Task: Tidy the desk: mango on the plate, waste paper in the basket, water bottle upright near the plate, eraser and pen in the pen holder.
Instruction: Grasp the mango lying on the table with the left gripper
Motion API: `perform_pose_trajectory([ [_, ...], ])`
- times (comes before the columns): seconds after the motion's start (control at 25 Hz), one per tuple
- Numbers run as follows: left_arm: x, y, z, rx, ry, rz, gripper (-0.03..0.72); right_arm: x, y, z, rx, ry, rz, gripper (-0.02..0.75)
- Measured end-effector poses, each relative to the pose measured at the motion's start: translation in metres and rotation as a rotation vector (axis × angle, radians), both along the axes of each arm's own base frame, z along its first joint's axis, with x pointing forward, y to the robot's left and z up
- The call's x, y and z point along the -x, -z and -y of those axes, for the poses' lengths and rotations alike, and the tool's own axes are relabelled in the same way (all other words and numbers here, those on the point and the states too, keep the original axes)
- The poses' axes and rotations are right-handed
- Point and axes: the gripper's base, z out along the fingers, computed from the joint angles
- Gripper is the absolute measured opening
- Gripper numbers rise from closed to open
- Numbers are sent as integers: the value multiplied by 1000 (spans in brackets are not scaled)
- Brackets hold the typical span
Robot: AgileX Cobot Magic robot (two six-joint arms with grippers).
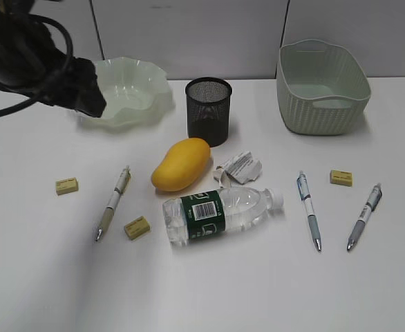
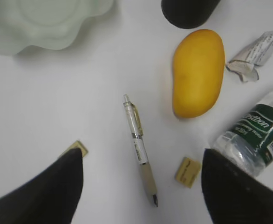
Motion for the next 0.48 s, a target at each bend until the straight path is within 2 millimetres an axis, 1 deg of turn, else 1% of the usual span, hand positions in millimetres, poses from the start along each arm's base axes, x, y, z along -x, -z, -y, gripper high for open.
perform_pose_trajectory([
  [0.16, -13, 12, 24, -30, 66, -34, 613, 0, 0, 0, 0, 0, 0, 508],
  [0.32, -25, 26, 46, -45, 110, -61, 672, 0, 0, 0, 0, 0, 0, 508],
  [0.48, -37, 43, 63, -73, 137, -110, 690, 0, 0, 0, 0, 0, 0, 508],
])
